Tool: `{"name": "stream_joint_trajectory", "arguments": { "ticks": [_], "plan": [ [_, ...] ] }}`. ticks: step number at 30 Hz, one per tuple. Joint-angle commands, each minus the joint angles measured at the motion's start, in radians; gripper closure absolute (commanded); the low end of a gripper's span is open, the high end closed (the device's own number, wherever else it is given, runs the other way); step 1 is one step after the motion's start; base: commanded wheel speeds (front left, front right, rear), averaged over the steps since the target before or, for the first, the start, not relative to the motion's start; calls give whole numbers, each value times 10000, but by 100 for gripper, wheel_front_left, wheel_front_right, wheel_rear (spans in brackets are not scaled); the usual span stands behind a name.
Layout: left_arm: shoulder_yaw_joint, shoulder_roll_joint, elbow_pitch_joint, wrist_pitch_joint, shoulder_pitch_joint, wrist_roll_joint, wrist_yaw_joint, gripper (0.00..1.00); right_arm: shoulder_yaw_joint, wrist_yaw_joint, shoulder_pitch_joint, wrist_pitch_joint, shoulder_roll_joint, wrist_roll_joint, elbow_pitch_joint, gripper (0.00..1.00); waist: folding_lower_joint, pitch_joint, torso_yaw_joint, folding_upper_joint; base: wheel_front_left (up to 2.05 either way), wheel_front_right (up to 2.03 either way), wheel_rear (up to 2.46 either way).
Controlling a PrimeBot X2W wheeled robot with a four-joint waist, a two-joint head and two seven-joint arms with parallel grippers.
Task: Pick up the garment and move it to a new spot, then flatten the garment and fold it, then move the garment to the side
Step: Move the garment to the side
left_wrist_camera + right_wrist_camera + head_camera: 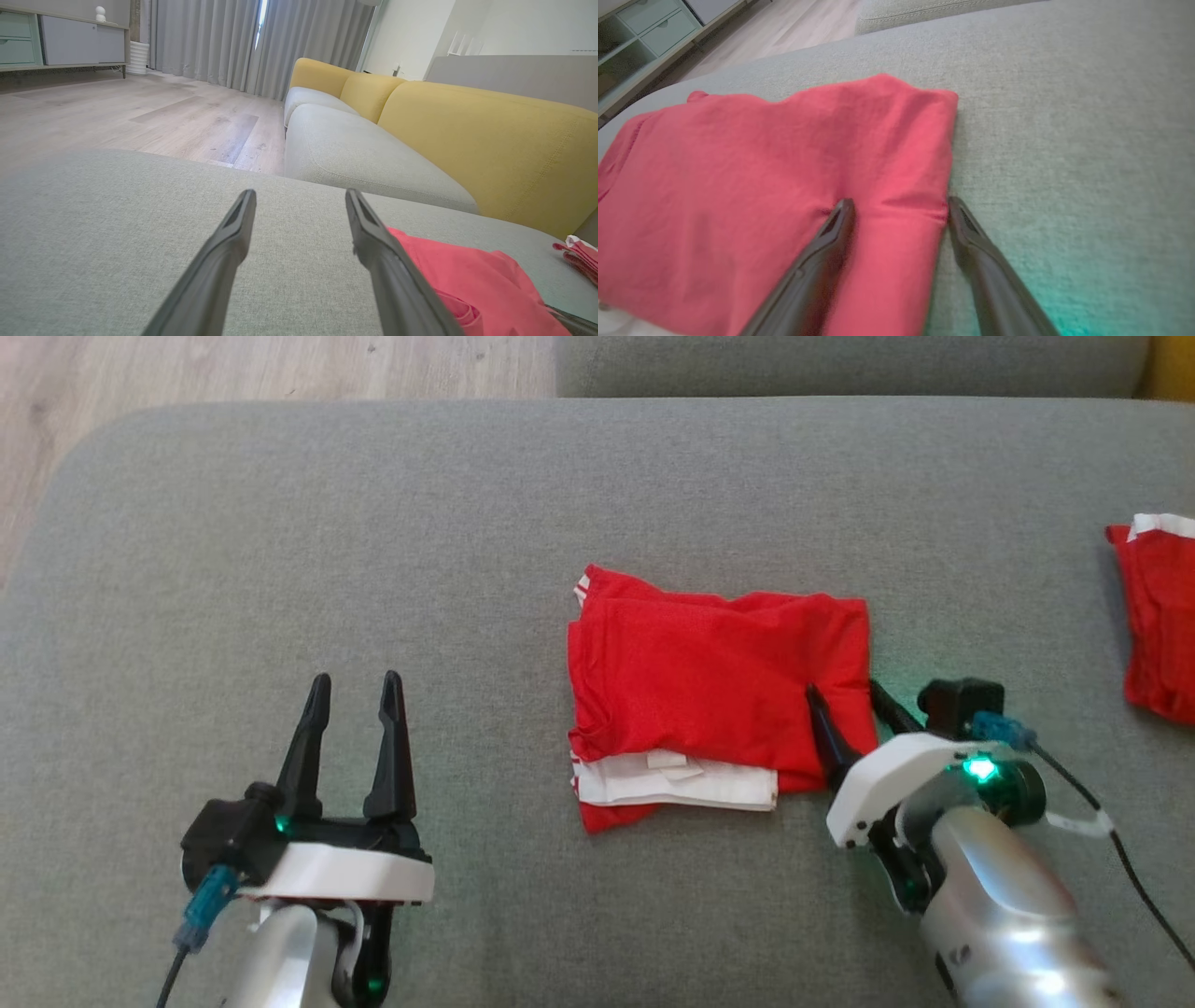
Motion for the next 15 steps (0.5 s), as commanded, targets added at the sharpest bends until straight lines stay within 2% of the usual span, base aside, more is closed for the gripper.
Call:
{"name": "stream_joint_trajectory", "arguments": {
  "ticks": [1, 2, 9, 15],
  "plan": [
    [267, 32, -267, -65, -510, -52, -56, 0, 485, -7, -252, 14, 120, 92, 181, 65, -1, 11, 27, 0, 0, 0, 0],
    [271, 32, -258, -65, -514, -50, -56, 0, 595, -7, -329, -52, 120, 87, 291, 100, -1, 7, 24, 0, 0, 0, 0],
    [248, 32, -221, -65, -508, -23, -56, 0, 847, -7, -839, -874, 120, -624, 793, 100, -1, -93, -250, 0, 0, 0, 0],
    [85, 32, -211, -65, -564, 101, -56, 0, 391, -7, -1326, -1369, 93, -1888, 729, 100, -1, -215, -882, 0, 0, 0, 0]
  ]
}}
